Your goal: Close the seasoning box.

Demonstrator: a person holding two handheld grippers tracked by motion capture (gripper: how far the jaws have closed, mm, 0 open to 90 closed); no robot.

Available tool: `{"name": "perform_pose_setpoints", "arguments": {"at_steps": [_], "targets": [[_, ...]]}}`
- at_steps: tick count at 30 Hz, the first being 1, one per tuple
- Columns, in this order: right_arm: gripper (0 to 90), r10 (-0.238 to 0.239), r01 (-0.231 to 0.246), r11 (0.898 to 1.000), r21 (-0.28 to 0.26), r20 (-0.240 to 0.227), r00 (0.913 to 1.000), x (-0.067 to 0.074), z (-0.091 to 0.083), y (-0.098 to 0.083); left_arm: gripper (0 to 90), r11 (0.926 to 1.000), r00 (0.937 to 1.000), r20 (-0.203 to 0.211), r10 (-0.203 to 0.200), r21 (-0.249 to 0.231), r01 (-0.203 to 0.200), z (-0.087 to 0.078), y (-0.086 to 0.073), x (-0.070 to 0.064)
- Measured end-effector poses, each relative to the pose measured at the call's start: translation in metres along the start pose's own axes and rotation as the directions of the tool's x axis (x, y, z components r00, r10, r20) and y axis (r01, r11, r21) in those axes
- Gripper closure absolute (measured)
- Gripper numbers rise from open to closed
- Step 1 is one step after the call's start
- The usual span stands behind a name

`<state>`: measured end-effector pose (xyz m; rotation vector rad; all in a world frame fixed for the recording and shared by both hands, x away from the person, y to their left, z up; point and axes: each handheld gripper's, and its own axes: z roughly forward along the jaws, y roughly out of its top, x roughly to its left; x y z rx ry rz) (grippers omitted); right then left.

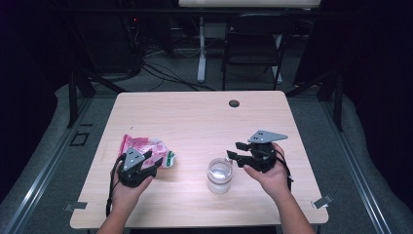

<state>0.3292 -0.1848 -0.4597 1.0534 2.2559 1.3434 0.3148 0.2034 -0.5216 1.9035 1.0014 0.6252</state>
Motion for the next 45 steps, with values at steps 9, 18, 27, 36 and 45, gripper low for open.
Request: {"name": "perform_pose_setpoints", "arguments": {"at_steps": [9,18,27,36,45], "targets": [[40.4,0.054,-0.052,0.998,-0.031,0.073,0.9958,-0.012,-0.014,0.009,47.4,0.9996,0.9995,-0.016,-0.027,-0.006,0.026,-0.003,0.000,0.009],[37.8,0.112,-0.110,0.994,-0.023,0.221,0.9689,-0.037,-0.032,-0.017,47.4,0.9990,0.9986,-0.028,-0.045,-0.010,0.045,-0.005,-0.002,0.016],[38.0,0.189,-0.189,0.982,-0.026,0.287,0.9392,-0.058,-0.049,-0.065,47.4,0.9978,0.9973,-0.034,-0.065,0.007,0.065,-0.001,-0.006,0.021],[38.5,0.255,-0.253,0.966,-0.045,0.307,0.9170,-0.073,-0.046,-0.102,47.4,0.9978,0.9984,-0.029,-0.050,0.042,0.051,0.007,-0.009,0.020],[39.1,0.301,-0.304,0.952,-0.036,0.302,0.9047,-0.079,-0.037,-0.115,47.4,0.9965,0.9995,-0.016,-0.026,0.079,0.027,0.016,-0.010,0.017]]}}
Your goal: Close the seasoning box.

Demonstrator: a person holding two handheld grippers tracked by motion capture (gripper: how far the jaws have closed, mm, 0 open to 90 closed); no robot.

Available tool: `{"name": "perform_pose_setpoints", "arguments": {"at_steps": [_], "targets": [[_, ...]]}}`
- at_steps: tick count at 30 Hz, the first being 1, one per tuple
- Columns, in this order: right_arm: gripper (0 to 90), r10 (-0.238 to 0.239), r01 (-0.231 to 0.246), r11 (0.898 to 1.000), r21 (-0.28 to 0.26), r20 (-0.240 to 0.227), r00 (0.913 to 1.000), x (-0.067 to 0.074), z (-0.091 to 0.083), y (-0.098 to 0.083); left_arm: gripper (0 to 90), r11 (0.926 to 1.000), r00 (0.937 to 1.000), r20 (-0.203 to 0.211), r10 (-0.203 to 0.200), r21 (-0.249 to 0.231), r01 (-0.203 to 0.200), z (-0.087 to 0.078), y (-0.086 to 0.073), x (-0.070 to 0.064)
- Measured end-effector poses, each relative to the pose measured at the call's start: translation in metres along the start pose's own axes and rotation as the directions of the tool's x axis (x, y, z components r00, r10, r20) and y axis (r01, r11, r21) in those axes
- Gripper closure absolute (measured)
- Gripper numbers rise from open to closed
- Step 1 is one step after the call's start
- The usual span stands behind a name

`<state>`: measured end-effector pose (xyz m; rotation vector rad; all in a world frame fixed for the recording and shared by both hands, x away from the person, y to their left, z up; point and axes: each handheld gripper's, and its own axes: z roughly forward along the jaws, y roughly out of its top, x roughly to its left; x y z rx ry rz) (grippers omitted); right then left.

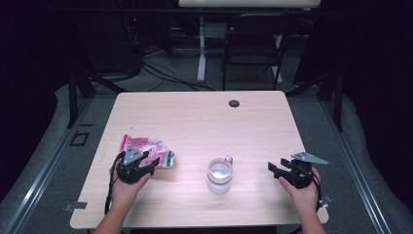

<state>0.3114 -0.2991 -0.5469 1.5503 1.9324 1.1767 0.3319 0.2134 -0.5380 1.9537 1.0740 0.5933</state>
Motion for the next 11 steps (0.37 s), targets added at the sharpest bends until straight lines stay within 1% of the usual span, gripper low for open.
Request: {"name": "perform_pose_setpoints", "arguments": {"at_steps": [4,5,6,9,10,11], "targets": [[39.2,0.016,-0.016,0.999,0.028,-0.001,0.9999,-0.0018,0.0059,-0.0028,47.4,0.9999,1.0000,-0.003,0.007,0.014,-0.007,0.0024,-0.0006,-0.0024],[39.2,0.020,-0.020,1.000,0.023,-0.001,0.9998,-0.0018,0.0066,-0.0030,47.4,0.9999,1.0000,0.001,0.005,0.013,-0.005,0.0028,-0.0006,-0.0029],[39.2,0.021,-0.021,1.000,0.019,-0.004,0.9998,-0.0020,0.0068,-0.0029,47.3,0.9999,0.9999,0.002,0.011,0.013,-0.011,0.0030,-0.0005,-0.0034],[39.2,0.020,-0.020,0.999,0.028,-0.008,0.9998,-0.0030,0.0067,-0.0030,47.2,0.9997,0.9999,0.003,0.016,0.016,-0.016,0.0033,-0.0003,-0.0040],[39.7,0.022,-0.022,0.999,0.029,-0.009,0.9997,-0.0031,0.0068,-0.0031,47.2,0.9998,0.9998,0.009,0.015,0.015,-0.015,0.0038,-0.0004,-0.0041],[42.0,0.026,-0.026,0.999,0.033,-0.018,0.9995,-0.0037,0.0068,-0.0032,47.3,0.9997,0.9998,0.011,0.017,0.016,-0.017,0.0038,-0.0003,-0.0040]]}}
